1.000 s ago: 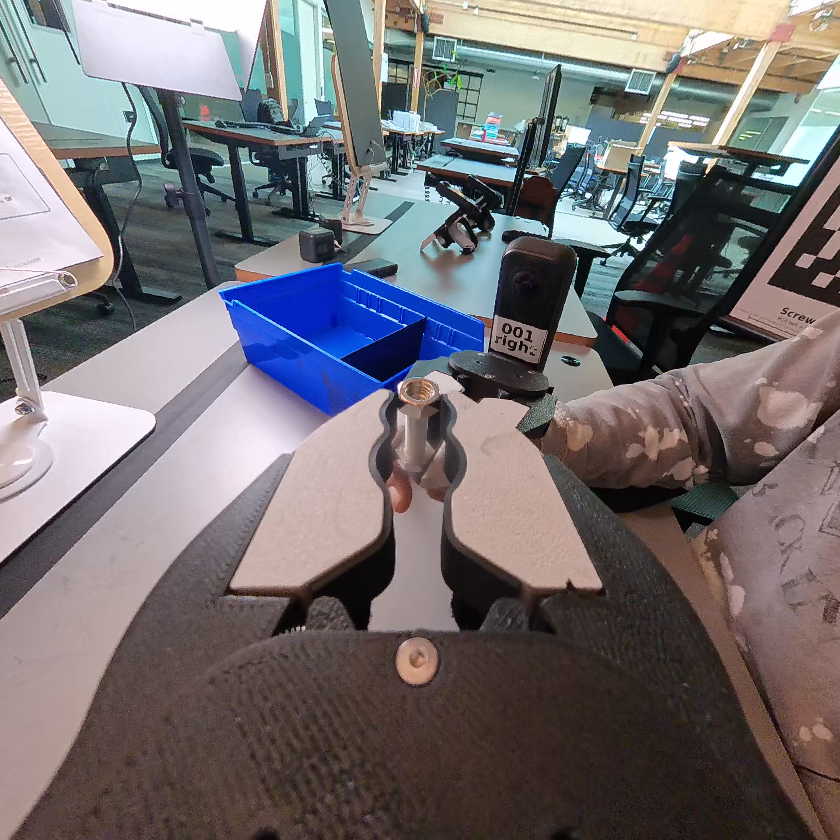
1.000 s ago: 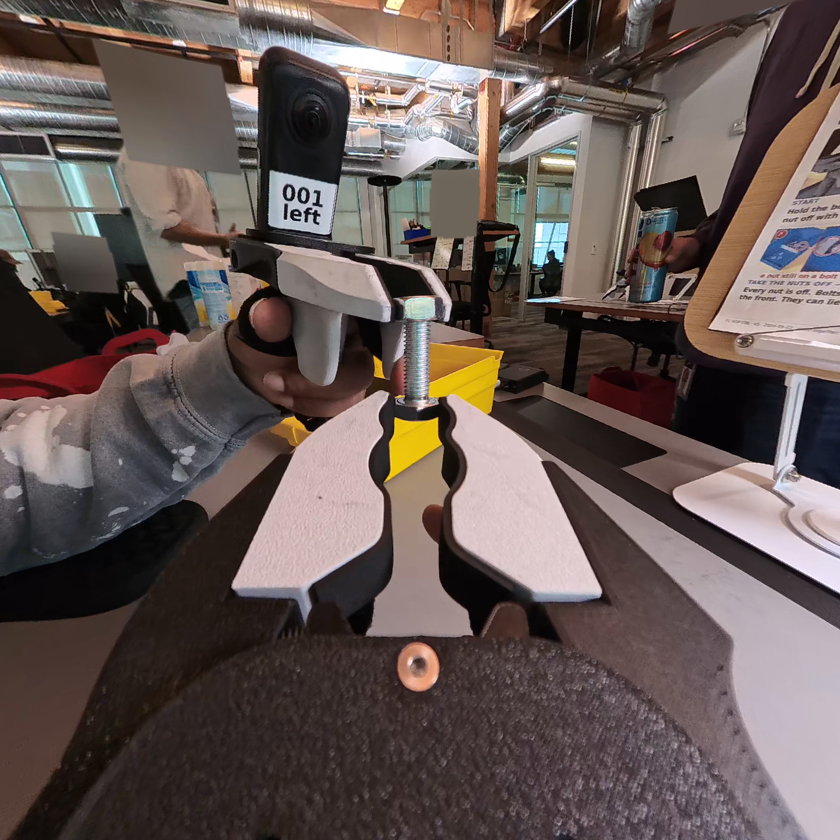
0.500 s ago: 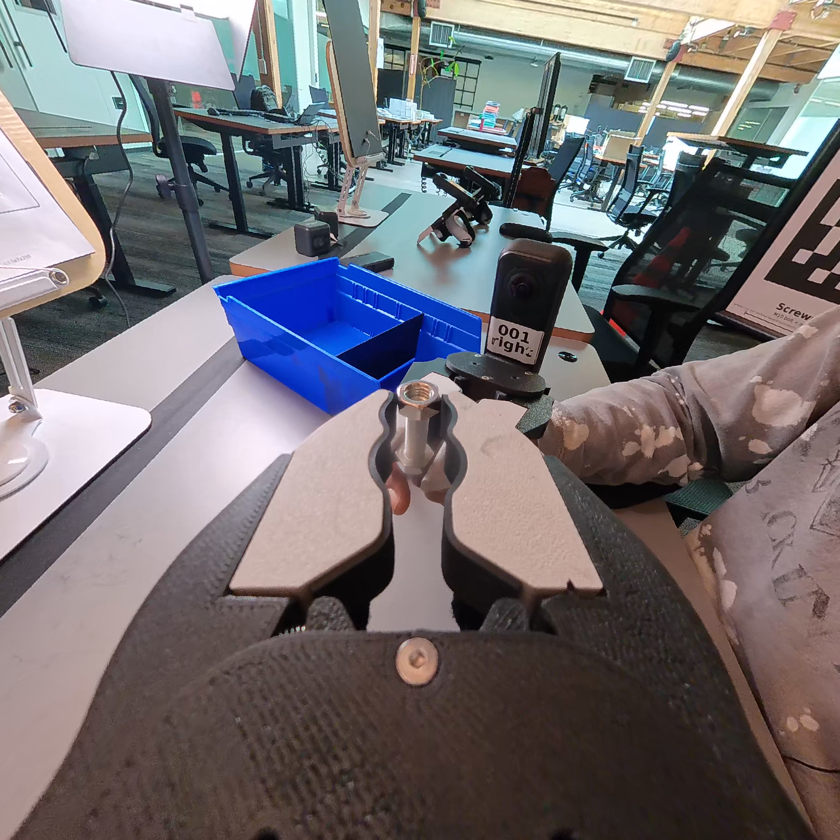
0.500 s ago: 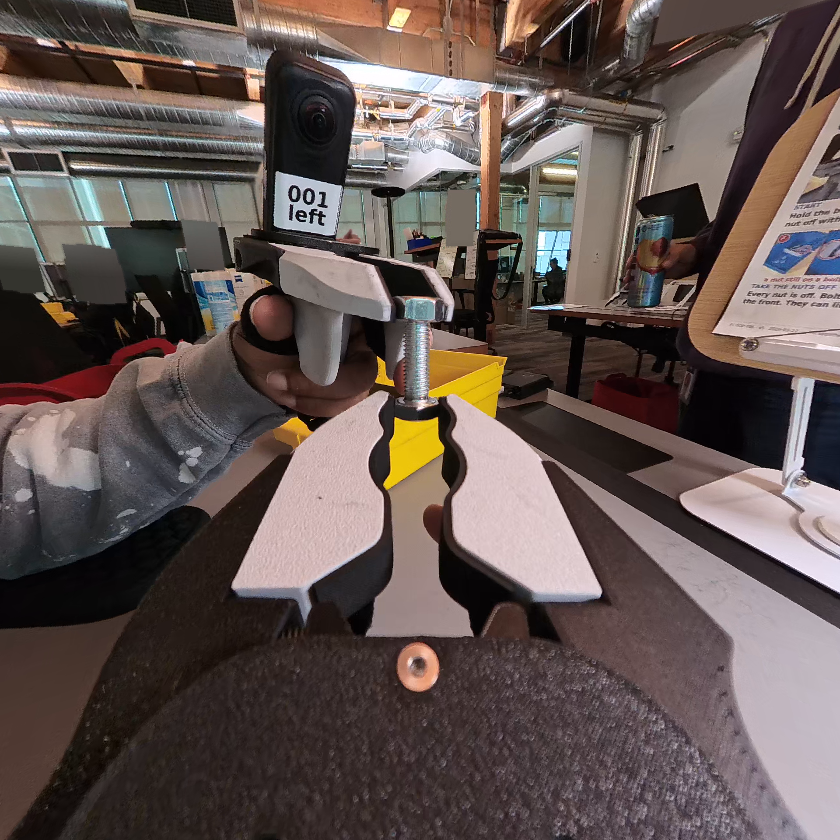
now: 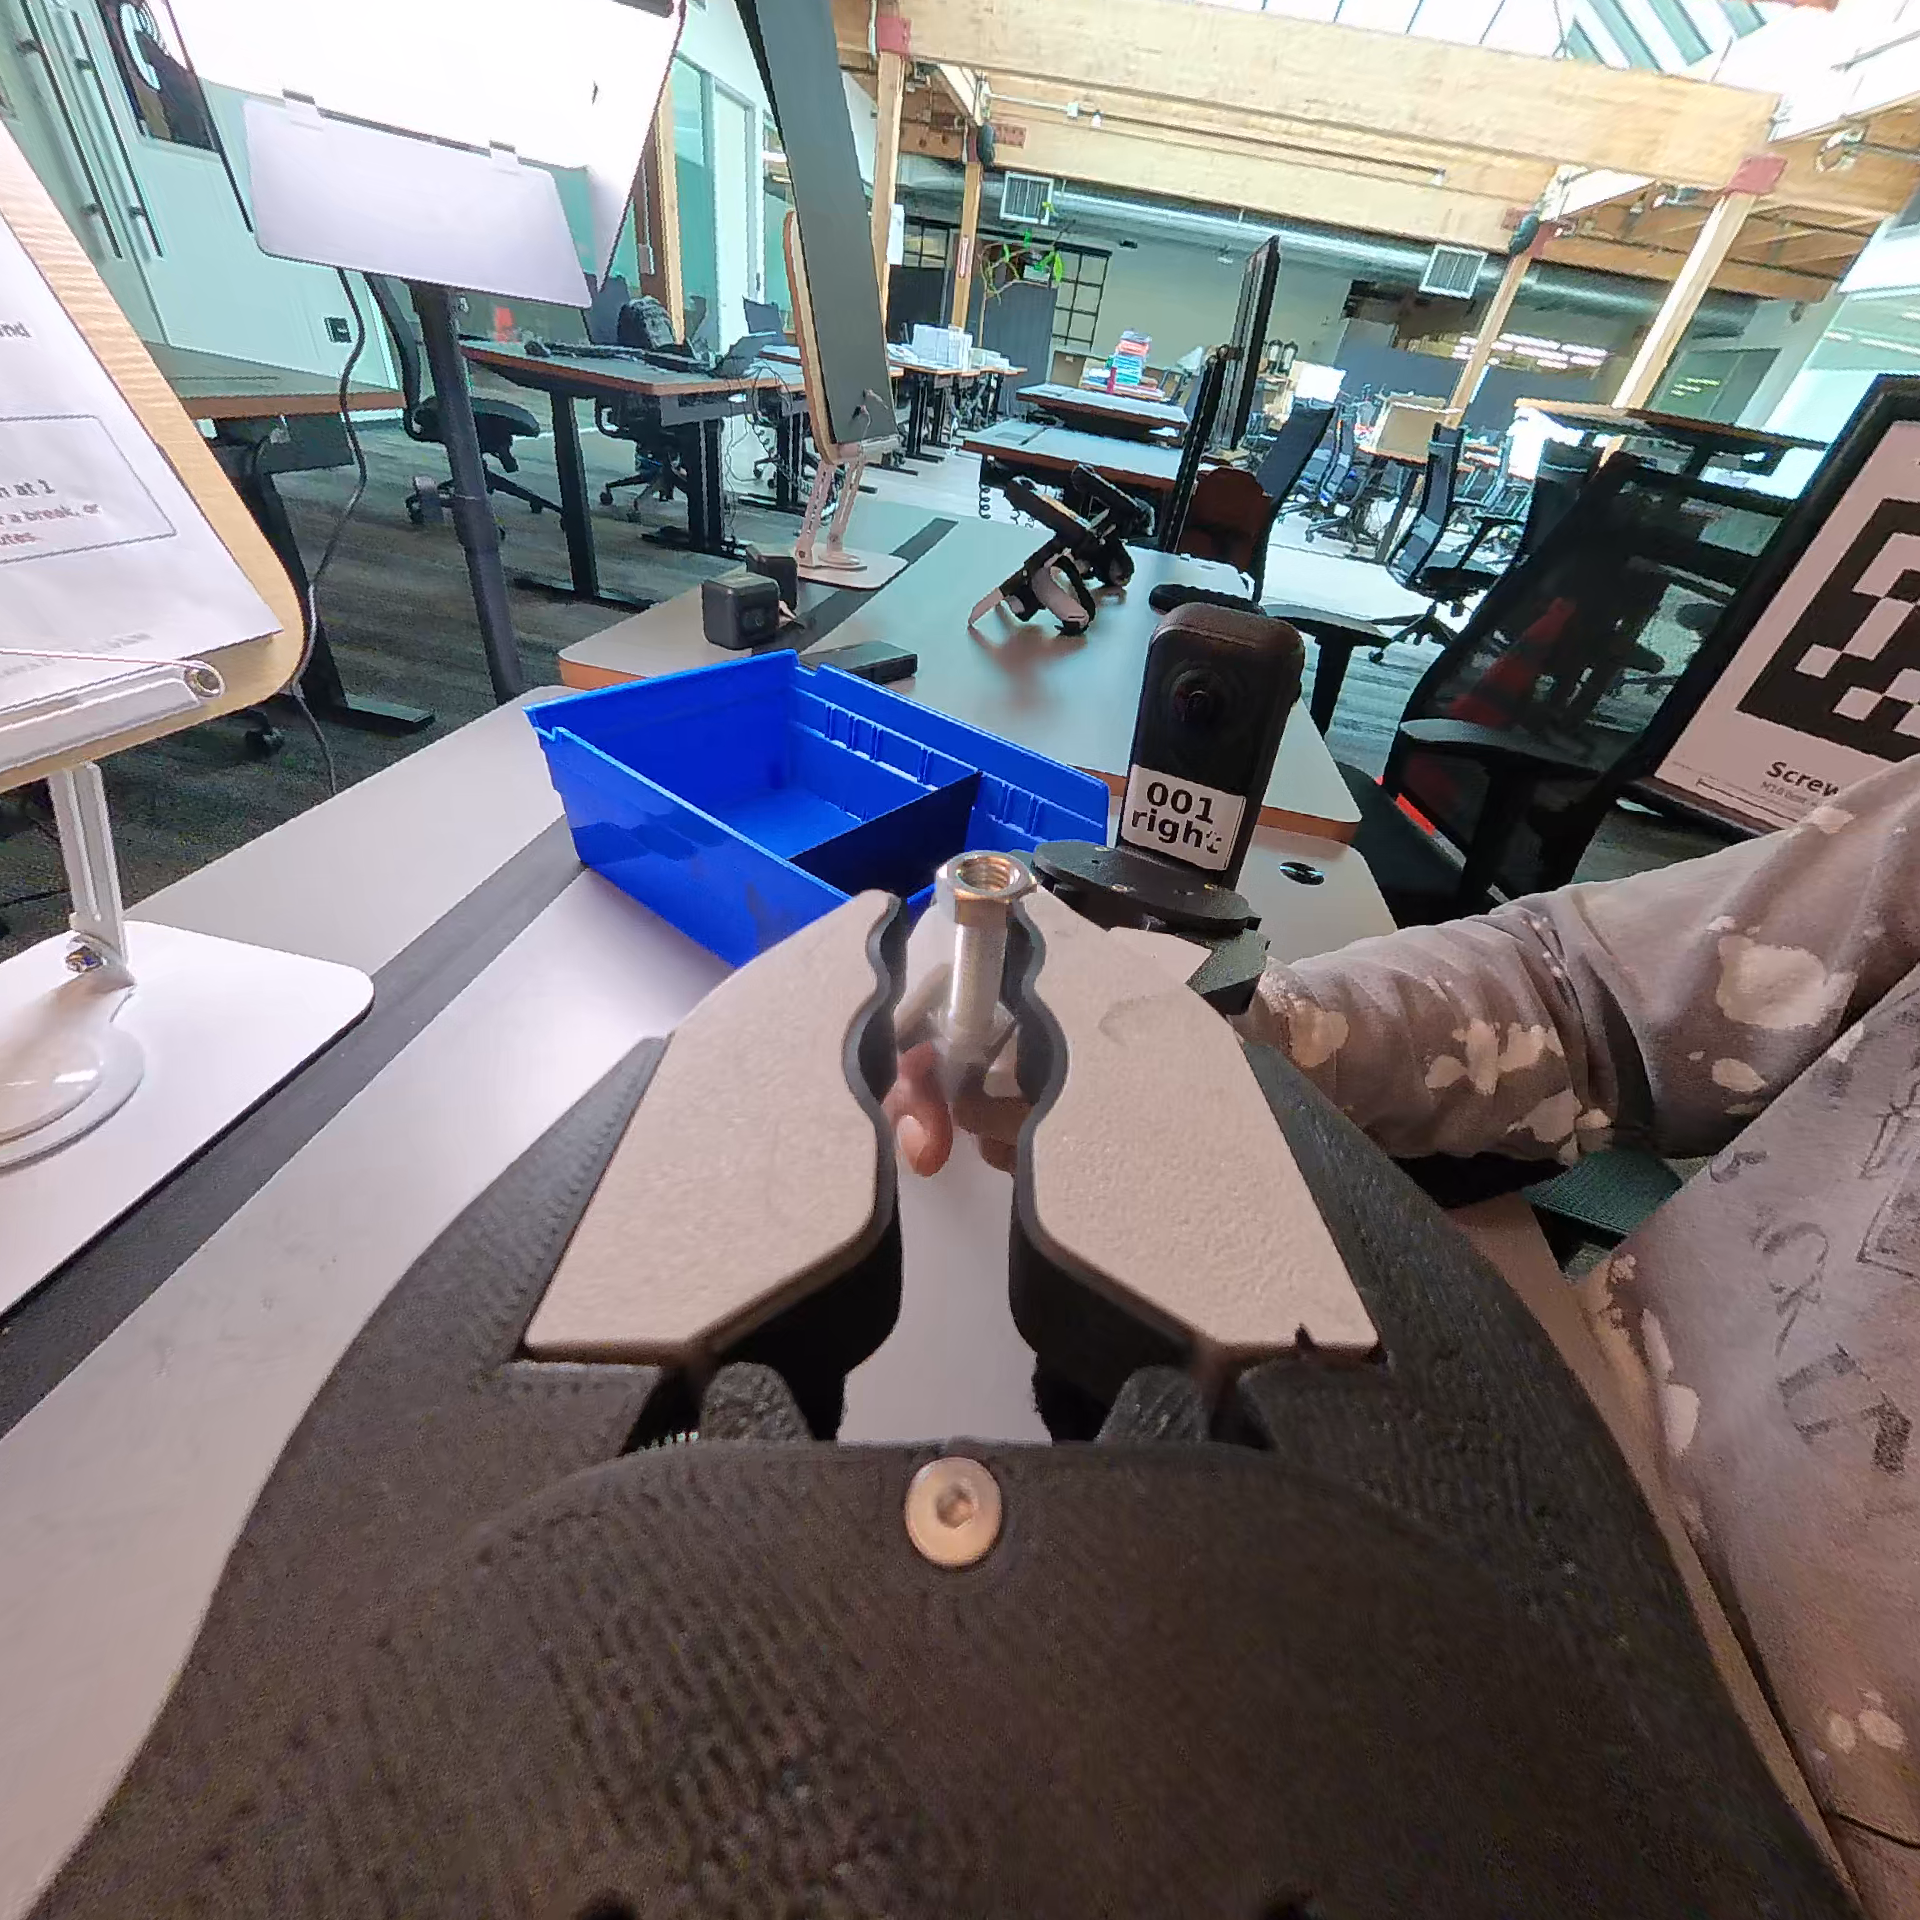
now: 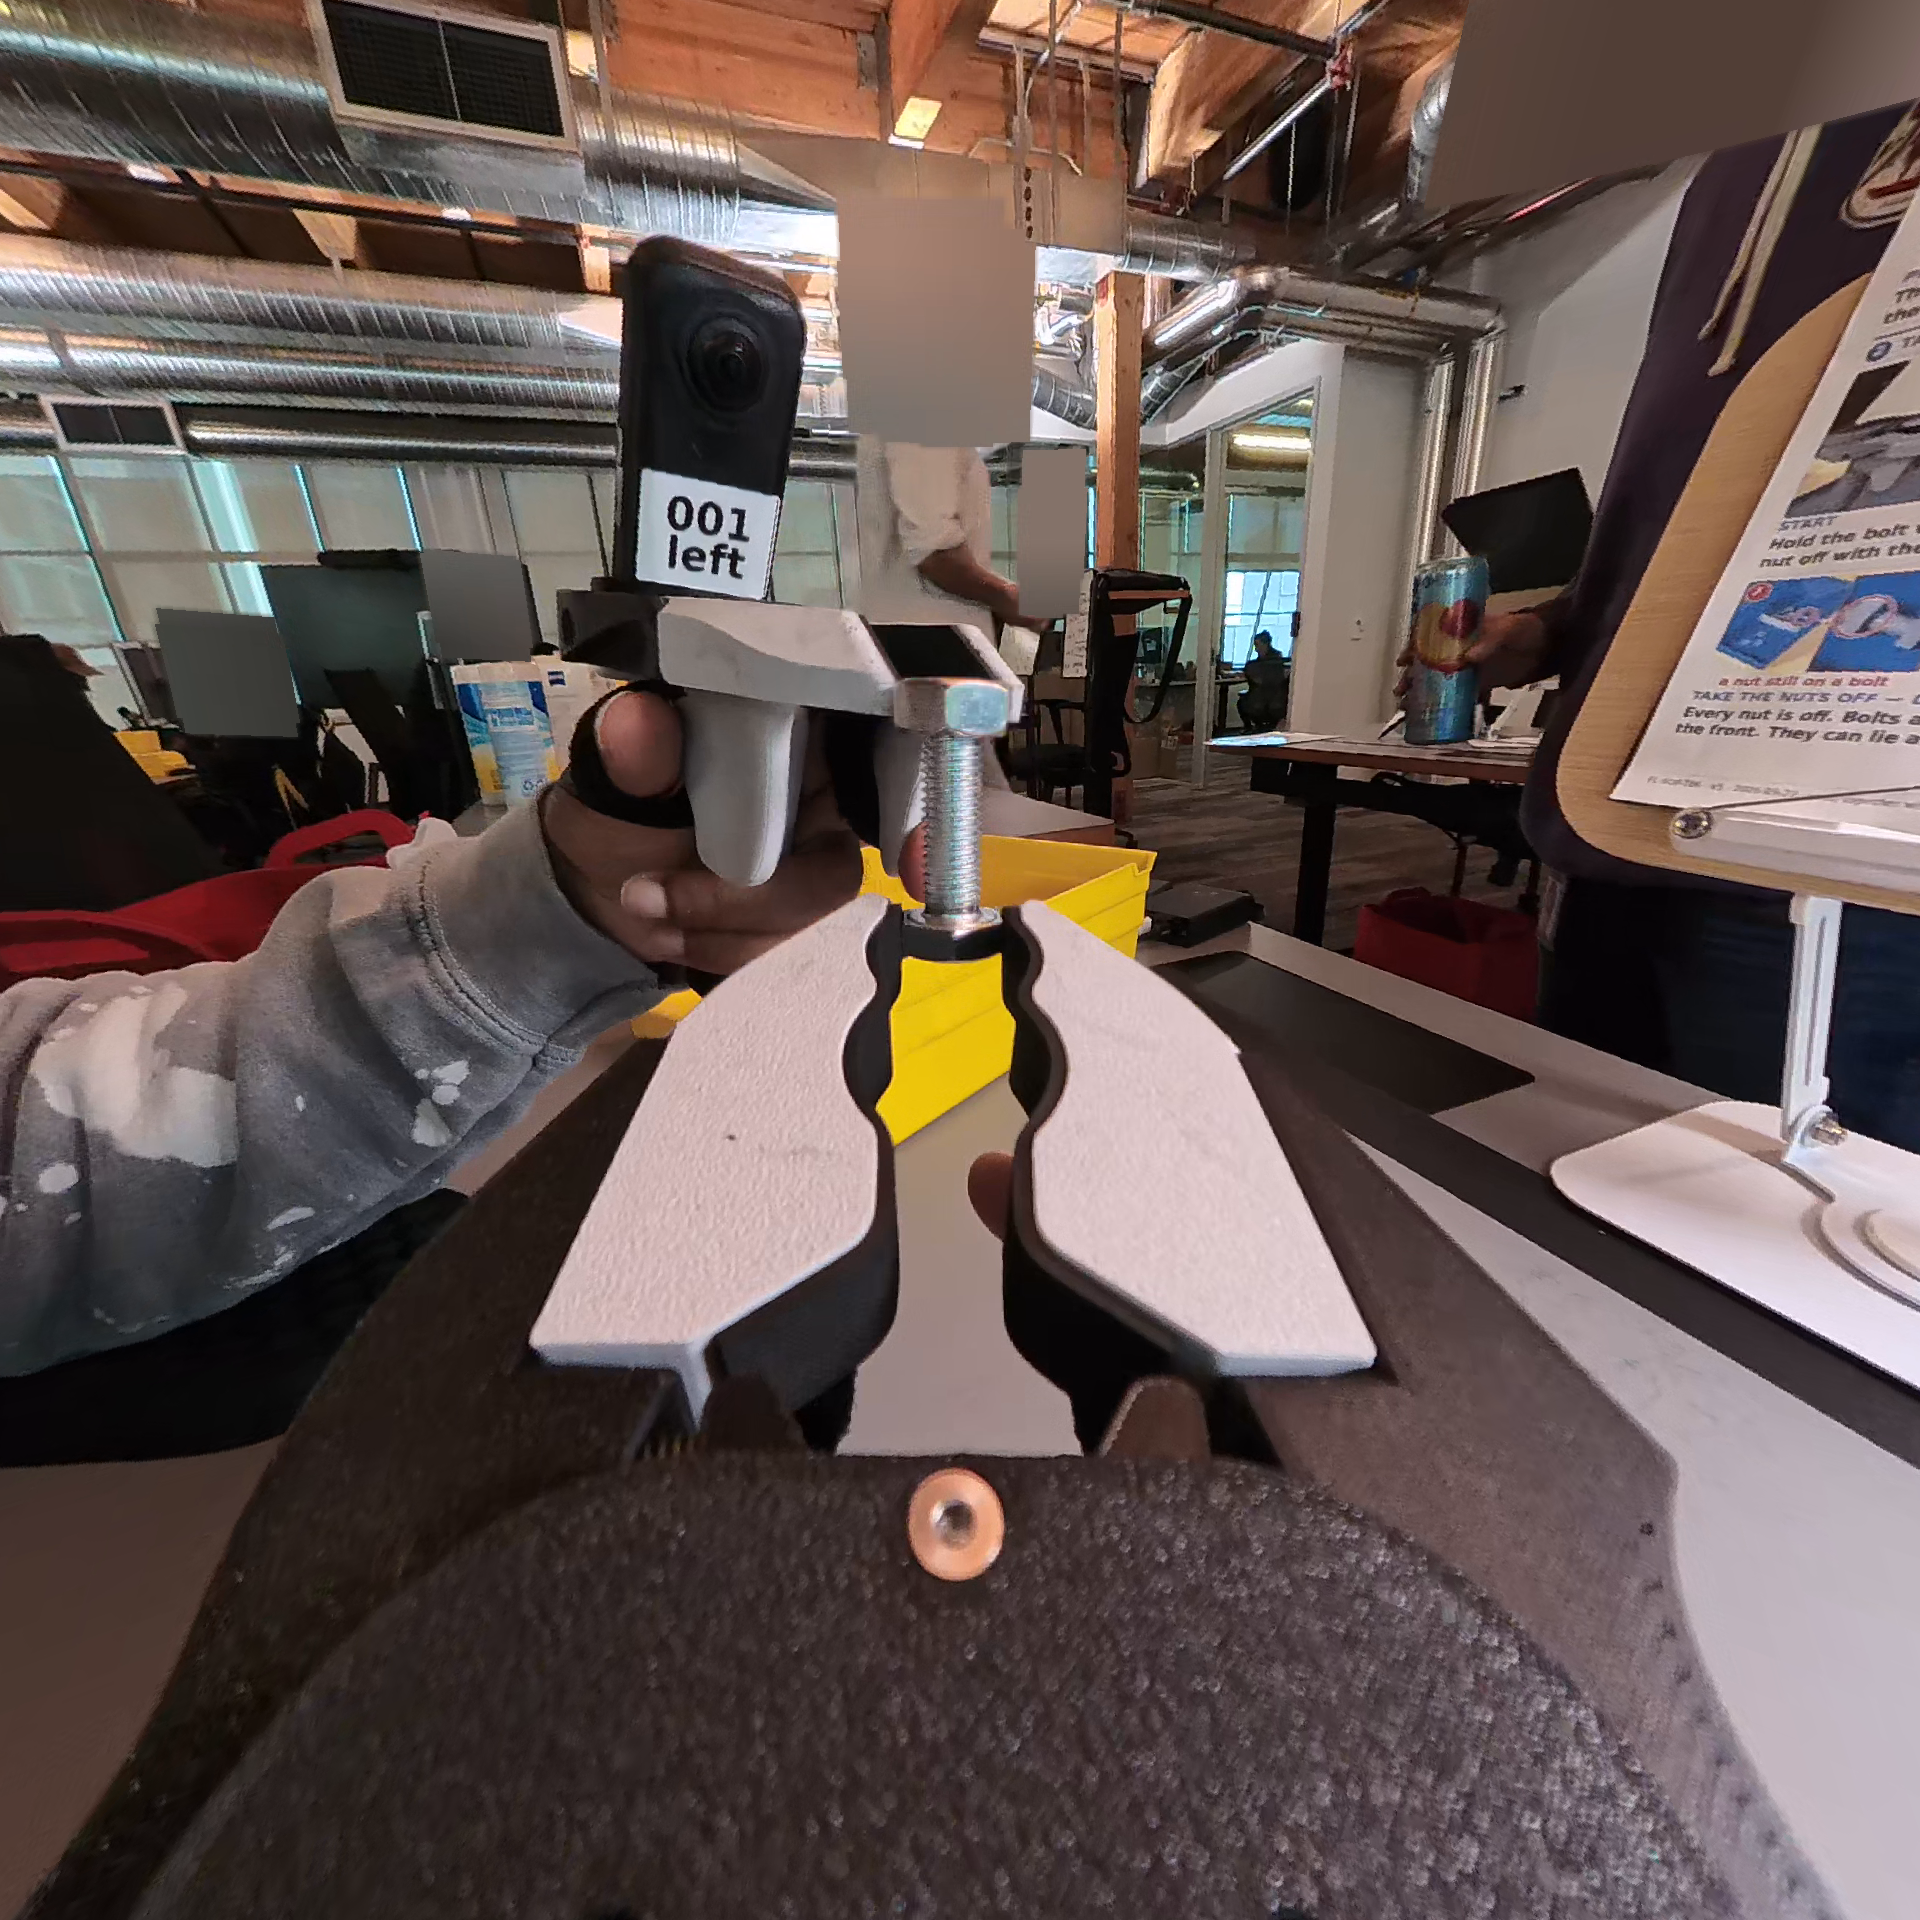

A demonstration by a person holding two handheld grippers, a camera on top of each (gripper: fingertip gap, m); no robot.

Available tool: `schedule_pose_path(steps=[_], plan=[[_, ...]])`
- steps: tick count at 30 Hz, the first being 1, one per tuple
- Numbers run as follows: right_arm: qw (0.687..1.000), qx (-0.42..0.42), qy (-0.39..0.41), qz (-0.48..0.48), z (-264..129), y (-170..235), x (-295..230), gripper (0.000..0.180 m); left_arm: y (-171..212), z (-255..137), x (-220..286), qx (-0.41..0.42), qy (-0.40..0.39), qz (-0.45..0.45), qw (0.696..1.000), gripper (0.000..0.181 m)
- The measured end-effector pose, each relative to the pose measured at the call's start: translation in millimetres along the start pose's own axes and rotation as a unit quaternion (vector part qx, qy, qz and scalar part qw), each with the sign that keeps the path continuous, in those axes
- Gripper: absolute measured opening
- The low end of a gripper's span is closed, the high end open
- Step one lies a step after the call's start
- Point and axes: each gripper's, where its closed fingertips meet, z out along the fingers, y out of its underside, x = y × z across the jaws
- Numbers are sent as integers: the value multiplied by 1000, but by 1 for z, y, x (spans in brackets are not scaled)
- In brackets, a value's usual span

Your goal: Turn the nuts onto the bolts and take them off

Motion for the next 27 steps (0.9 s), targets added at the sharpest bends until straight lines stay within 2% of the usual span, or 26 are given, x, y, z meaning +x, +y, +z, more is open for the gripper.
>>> schedule_pose_path(steps=[9, 16, 22, 24, 27], plan=[[1000, 0, 7, -6, 0, -1, 2, 18, -1, 3, 4, 15, 6, -4, 1000, 22], [999, 28, -17, -11, -4, -15, -6, 18, -8, -2, -3, 41, -11, -8, 999, 15], [1000, 15, 1, -12, -2, -14, -2, 18, -11, 3, 10, 50, 14, -9, 999, 23], [1000, 16, -1, -13, -2, -15, -3, 18, -10, 5, 8, 49, 5, -4, 999, 25], [999, 37, -18, -5, -5, -24, -6, 18, -16, -2, -6, 70, -27, -13, 997, 17]])
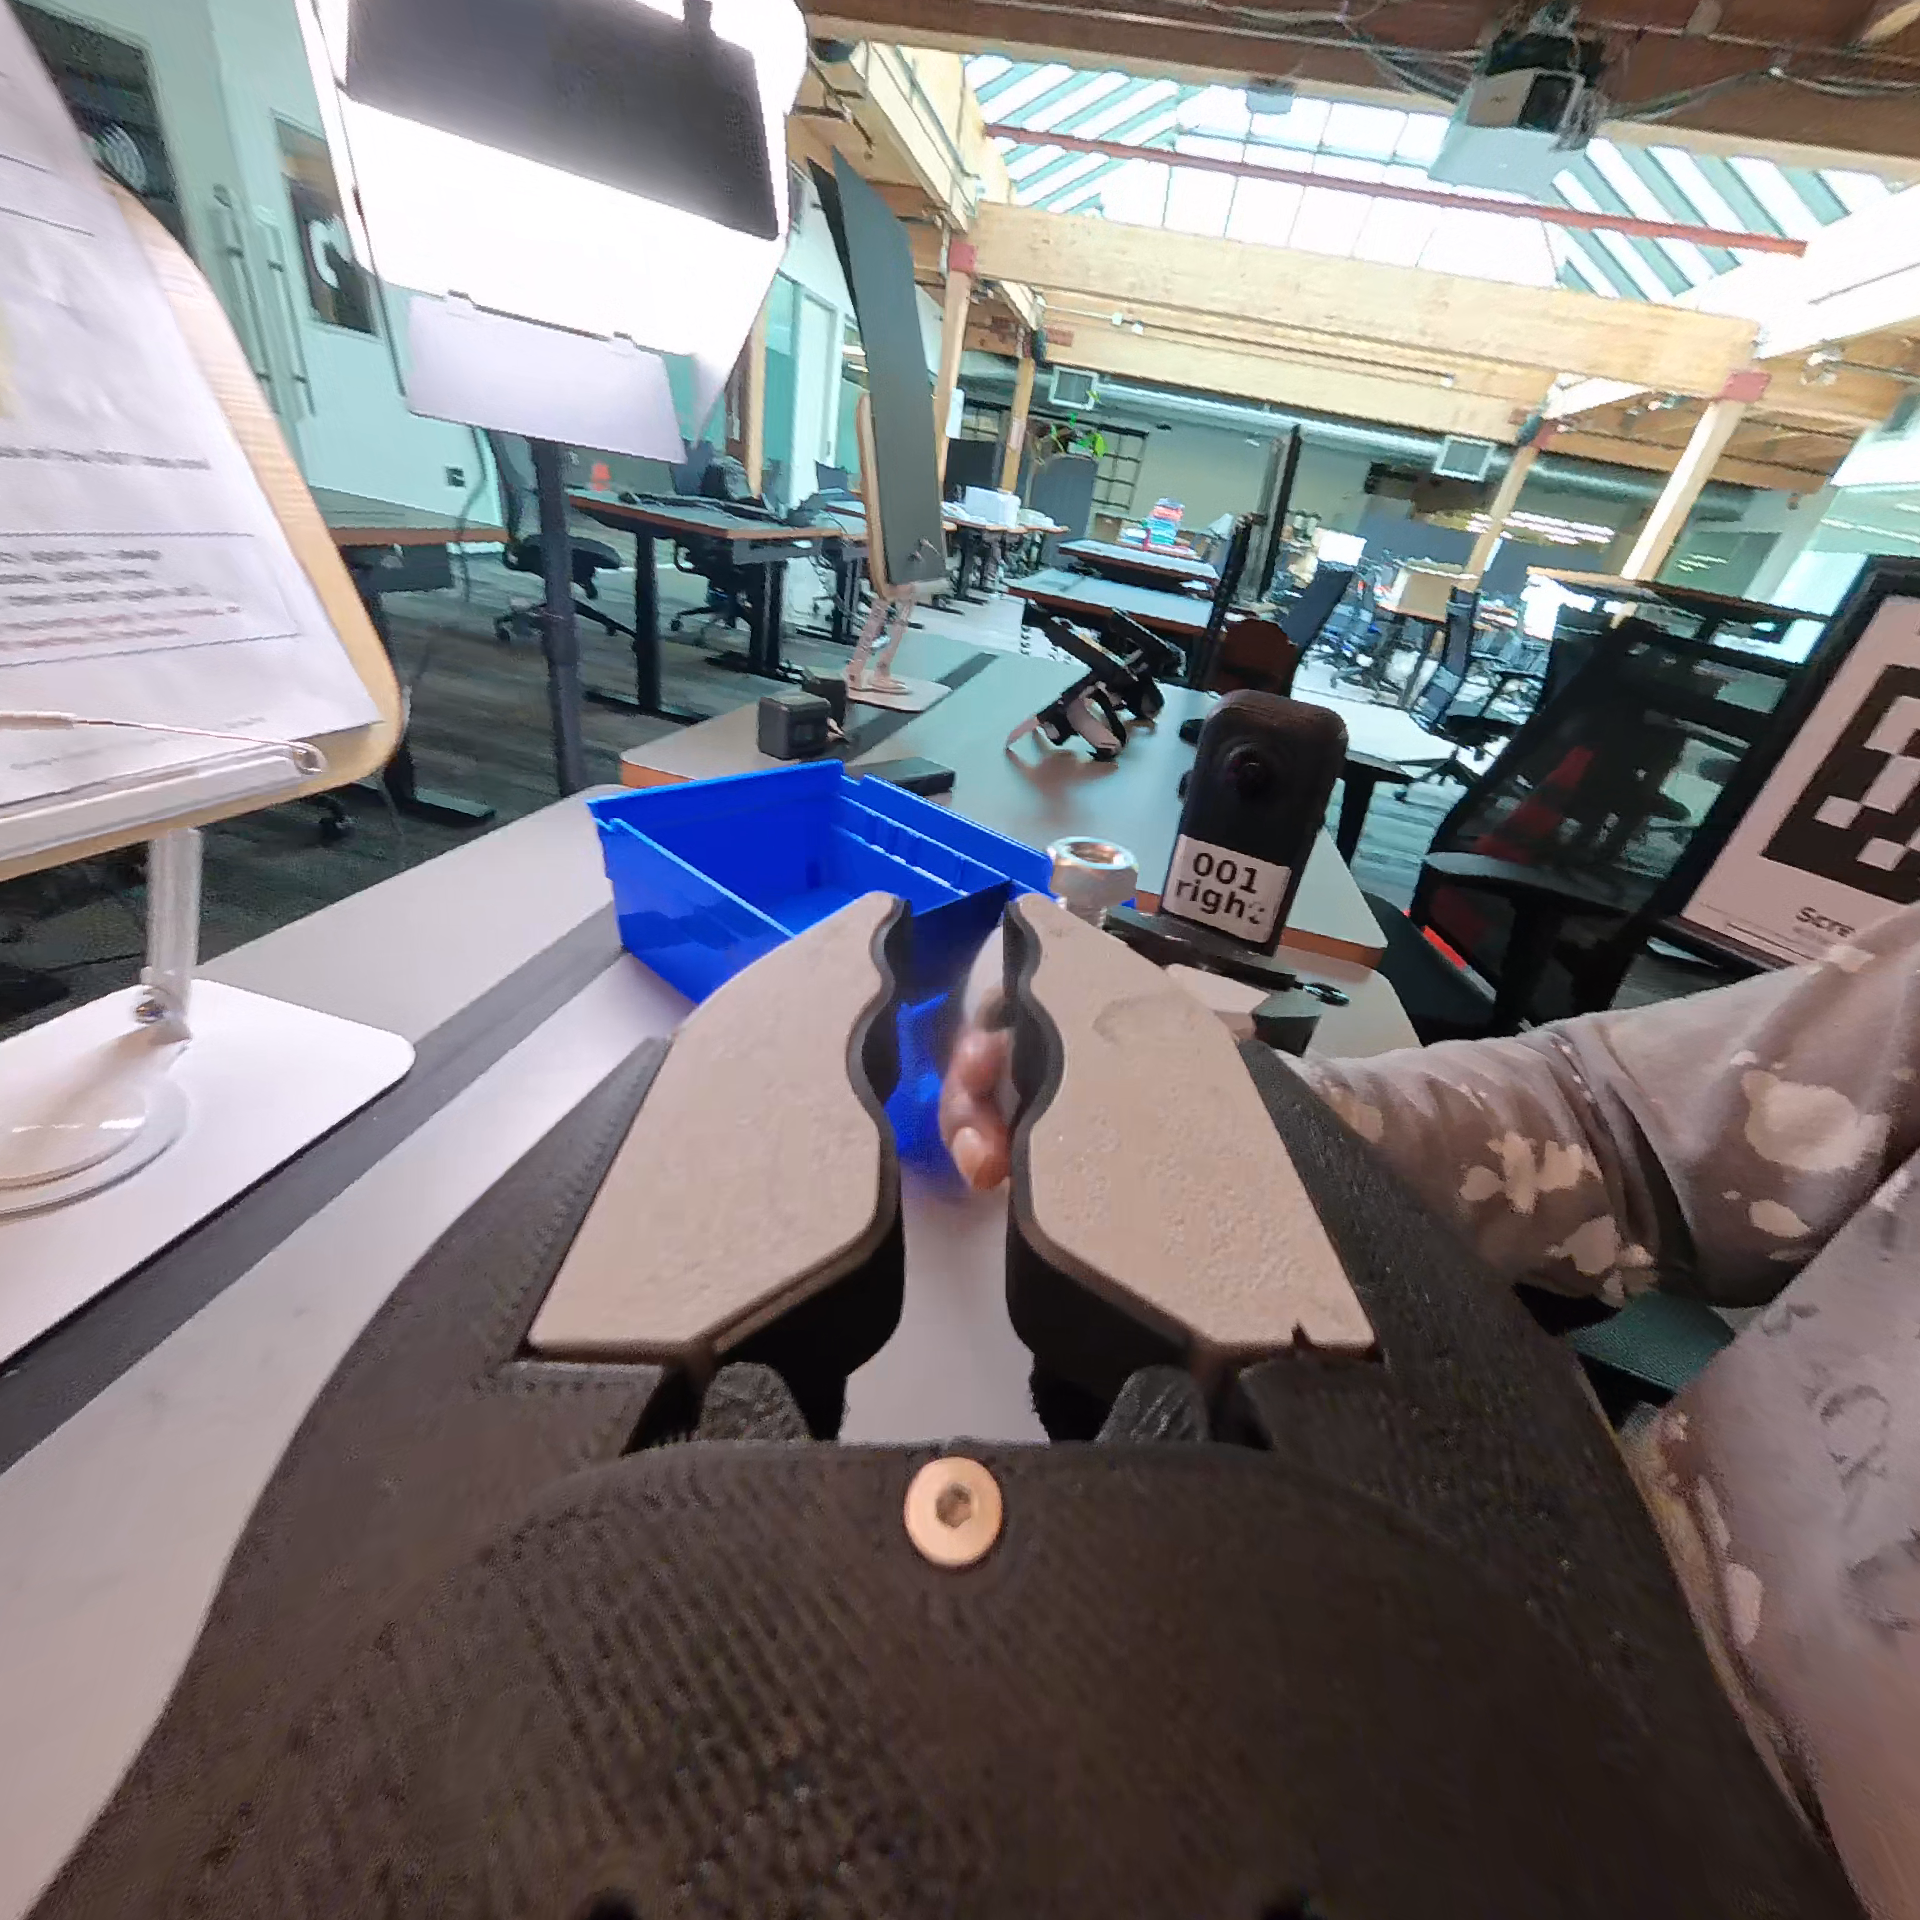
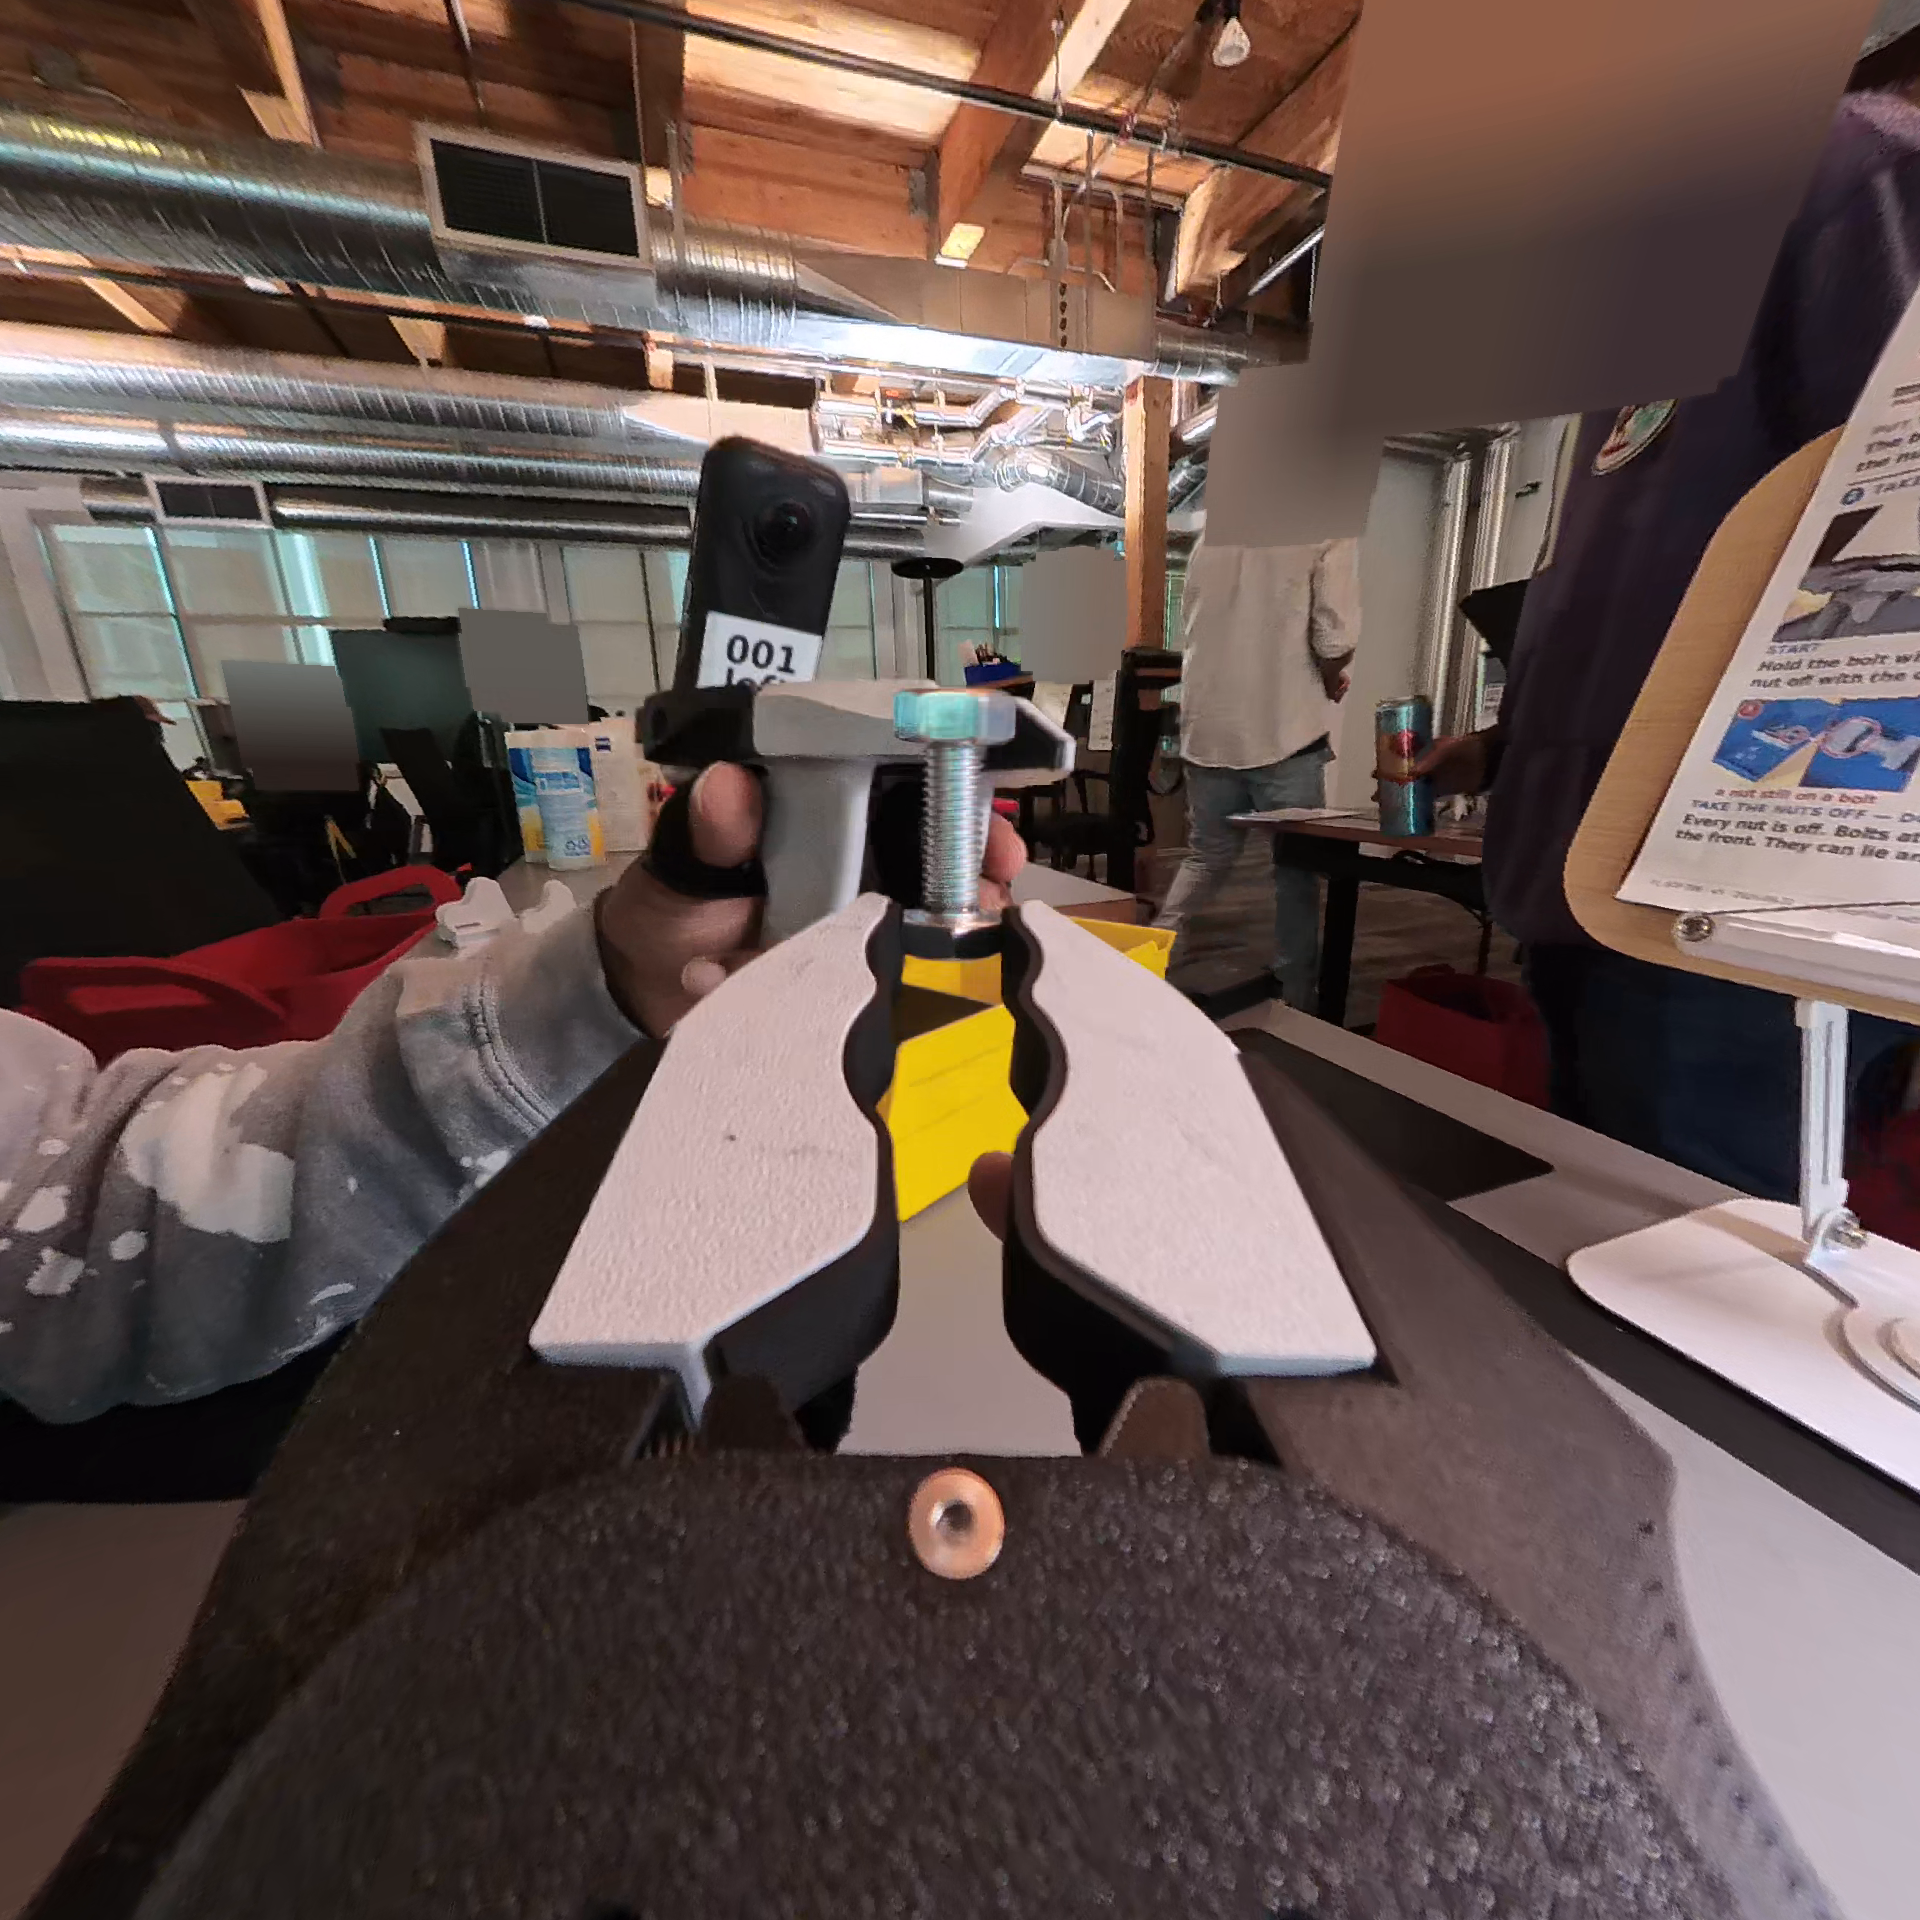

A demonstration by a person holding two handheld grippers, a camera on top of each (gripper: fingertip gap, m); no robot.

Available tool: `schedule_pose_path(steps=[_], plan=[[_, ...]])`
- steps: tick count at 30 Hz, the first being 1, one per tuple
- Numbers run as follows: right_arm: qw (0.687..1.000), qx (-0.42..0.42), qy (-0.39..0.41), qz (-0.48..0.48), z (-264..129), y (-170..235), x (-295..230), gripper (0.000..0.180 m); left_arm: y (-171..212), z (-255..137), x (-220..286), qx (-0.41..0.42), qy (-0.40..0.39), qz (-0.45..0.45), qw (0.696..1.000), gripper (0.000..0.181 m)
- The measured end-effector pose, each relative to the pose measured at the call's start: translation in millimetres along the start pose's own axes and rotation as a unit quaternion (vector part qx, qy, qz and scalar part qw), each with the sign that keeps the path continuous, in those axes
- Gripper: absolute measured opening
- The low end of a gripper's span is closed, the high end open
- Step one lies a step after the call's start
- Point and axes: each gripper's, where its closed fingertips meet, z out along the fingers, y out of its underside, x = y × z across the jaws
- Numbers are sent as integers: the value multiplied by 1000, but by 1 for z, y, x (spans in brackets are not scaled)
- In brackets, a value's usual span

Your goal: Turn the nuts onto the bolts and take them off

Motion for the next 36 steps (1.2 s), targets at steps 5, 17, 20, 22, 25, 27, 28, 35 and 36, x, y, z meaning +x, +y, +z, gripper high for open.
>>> schedule_pose_path(steps=[5, 17, 20, 22, 25, 27, 28, 35, 36], plan=[[1000, -2, 14, 1, -1, -3, 6, 18, -4, -2, 9, 10, 17, -3, 1000, 24], [1000, 10, 4, 7, -2, -11, 2, 18, -7, -3, -2, 31, -13, -18, 999, 22], [1000, -4, 17, 9, 0, -4, 5, 18, -6, 6, 13, 29, 14, -15, 999, 27], [1000, -6, 14, 8, 2, -2, 2, 18, -1, 12, 15, 17, 7, -5, 1000, 28], [999, 22, -5, 27, -1, -12, -2, 18, -5, 8, 14, 25, 16, -14, 999, 26], [999, 35, -15, 35, -4, -17, -2, 18, -5, 6, 13, 23, 19, -14, 999, 27], [998, 38, -17, 37, -5, -17, -1, 18, -4, 6, 15, 23, 23, -10, 999, 23], [1000, -10, 1, 14, 0, -3, 1, 18, -1, 9, 16, 13, 12, 4, 1000, 18], [1000, -18, 6, 9, 0, -1, 2, 18, 0, 9, 16, 10, 9, 9, 1000, 18]])
